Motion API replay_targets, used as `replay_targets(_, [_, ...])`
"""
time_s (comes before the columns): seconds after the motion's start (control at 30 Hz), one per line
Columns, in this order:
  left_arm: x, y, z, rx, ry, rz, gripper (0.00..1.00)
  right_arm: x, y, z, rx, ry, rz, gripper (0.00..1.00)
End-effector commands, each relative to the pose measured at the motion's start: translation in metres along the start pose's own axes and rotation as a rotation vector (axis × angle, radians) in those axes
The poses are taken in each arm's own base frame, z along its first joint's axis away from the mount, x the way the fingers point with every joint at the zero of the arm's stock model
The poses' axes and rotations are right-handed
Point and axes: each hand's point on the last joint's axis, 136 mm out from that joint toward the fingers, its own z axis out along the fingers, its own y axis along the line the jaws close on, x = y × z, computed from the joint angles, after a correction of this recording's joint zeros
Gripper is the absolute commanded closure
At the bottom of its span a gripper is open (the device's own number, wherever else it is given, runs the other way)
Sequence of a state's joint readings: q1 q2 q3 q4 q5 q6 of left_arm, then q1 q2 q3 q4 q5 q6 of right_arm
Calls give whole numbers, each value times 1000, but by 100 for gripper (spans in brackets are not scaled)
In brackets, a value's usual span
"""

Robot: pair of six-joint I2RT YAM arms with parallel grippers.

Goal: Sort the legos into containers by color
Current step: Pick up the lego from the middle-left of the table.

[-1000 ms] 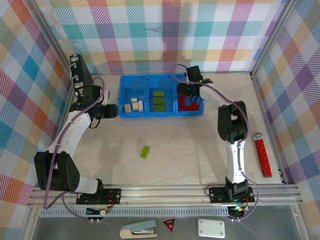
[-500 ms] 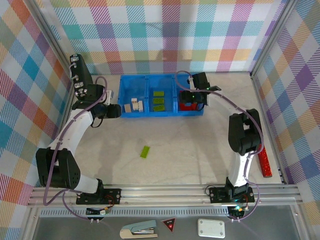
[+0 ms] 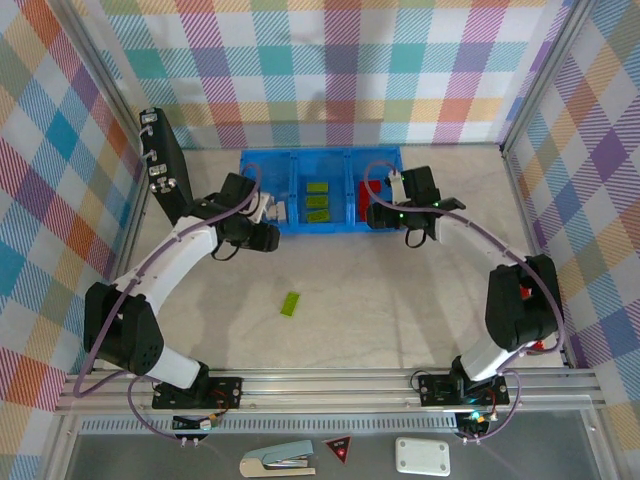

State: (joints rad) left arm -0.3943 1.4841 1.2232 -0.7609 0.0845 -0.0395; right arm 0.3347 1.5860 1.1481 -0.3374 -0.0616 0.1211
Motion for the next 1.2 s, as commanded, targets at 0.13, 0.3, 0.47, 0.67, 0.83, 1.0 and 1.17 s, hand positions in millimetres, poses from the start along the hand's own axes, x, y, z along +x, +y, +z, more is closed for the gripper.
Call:
replay_targets(0.13, [49, -21, 24, -51, 123, 3, 44, 11, -1, -22, 15, -16, -44, 24])
replay_targets(0.3, [70, -34, 37, -57, 170, 8, 44, 17, -3, -28, 27, -19, -49, 24])
replay_targets(0.47, [87, -46, 50, -49, 207, 10, 45, 22, -4, -31, 33, -16, -47, 24])
replay_targets(0.67, [109, -53, 64, -61, 255, 22, 45, 27, -5, -34, 39, -14, -44, 24])
replay_targets(0.83, [124, -55, 75, -79, 295, 37, 46, 29, -7, -36, 45, -16, -46, 24])
replay_targets(1.0, [136, -61, 85, -82, 323, 56, 47, 32, -7, -37, 48, -11, -44, 24])
replay_targets(1.17, [144, -65, 93, -81, 340, 56, 49, 34, -7, -39, 46, -8, -41, 24])
